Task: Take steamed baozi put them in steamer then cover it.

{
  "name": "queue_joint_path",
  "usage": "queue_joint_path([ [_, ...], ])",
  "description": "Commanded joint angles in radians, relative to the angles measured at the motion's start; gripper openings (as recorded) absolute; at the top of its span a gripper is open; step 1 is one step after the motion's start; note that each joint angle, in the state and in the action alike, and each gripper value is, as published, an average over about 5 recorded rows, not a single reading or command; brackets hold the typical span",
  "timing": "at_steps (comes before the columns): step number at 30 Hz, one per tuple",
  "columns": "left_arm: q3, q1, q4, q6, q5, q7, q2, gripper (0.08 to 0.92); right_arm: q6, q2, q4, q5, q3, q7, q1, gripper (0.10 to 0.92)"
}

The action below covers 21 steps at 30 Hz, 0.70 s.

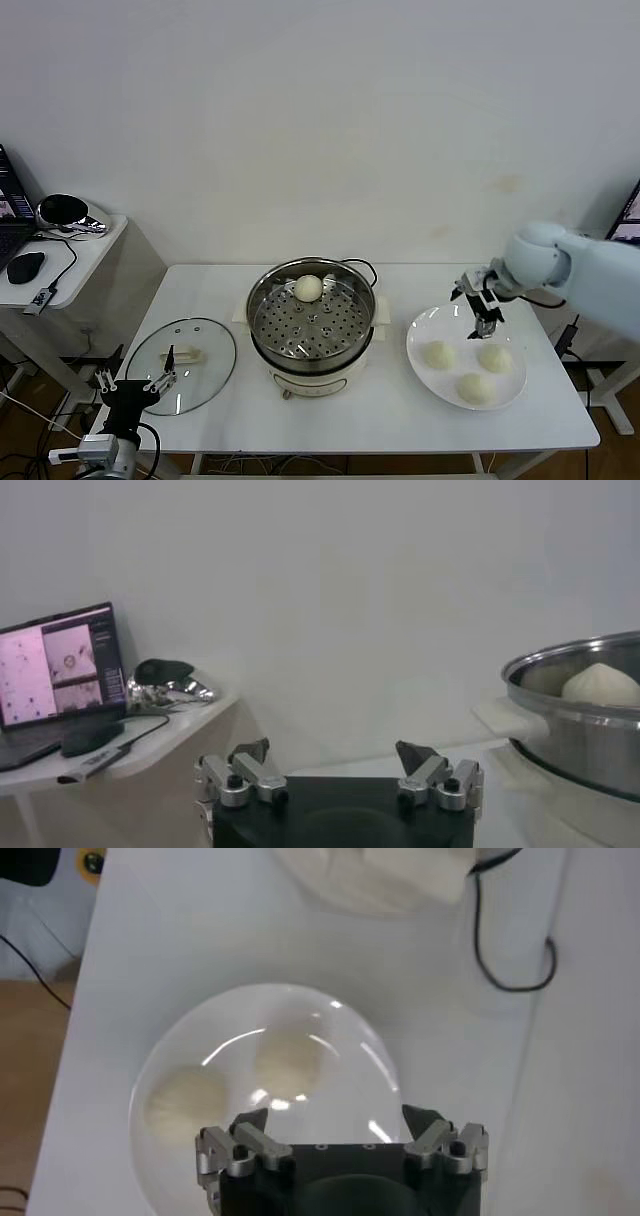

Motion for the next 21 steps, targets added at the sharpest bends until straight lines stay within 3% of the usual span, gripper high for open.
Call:
queue_joint_path([
  [1,-0.015,0.007,-0.007,0.000,-0.004,-0.001,-0.001,0.823,-0.011,0.038,-0.100,-0.098,0.215,0.025,-0.292,0.823],
  [21,-0.032,0.013,-0.001,-0.006,-0.005,0.000,-0.003,0.823,0.004,0.200,-0.220,-0.114,0.254,0.038,-0.346,0.823],
])
